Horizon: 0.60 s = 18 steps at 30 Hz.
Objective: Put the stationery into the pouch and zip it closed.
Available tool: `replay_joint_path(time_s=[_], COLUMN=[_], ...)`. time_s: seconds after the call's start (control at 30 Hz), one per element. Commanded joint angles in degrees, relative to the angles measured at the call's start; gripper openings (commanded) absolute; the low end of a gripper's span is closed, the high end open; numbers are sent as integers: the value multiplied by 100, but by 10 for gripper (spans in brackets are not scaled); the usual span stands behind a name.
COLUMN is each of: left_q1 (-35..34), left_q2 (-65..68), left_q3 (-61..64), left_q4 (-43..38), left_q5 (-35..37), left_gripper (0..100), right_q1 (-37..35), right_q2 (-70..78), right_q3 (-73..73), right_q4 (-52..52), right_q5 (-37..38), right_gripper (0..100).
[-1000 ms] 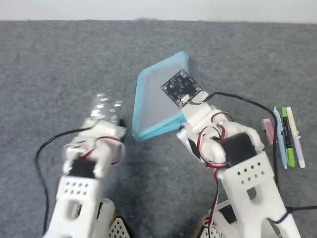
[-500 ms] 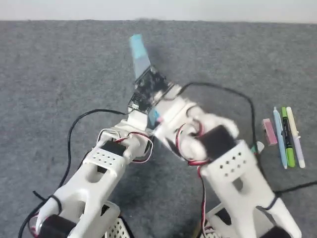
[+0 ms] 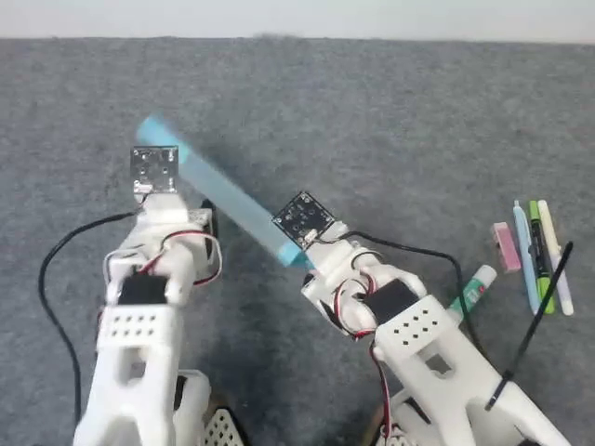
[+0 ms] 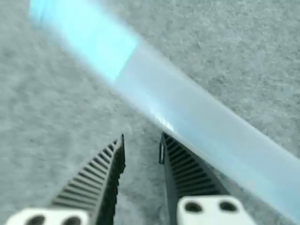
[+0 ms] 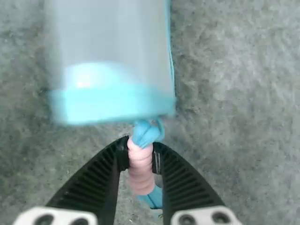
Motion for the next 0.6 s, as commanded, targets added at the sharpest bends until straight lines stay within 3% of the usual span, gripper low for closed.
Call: replay_joint_path(time_s=[0.0, 0.27, 0.57], left_q1=[0, 659, 1486], left_q2=[-1574, -3771, -4018], left_q3=[-163, -163, 145], left_q4=[1046, 2620, 2664], left_q5=[-510, -1152, -1398], left_gripper=[140, 180, 208], right_q1=[119, 488, 479], right_q2=[-207, -215, -207], right_q3=[-26, -1556, -2075], right_q4=[-101, 1024, 1270], right_q5=[-53, -35, 176], right_gripper=[7, 7, 7])
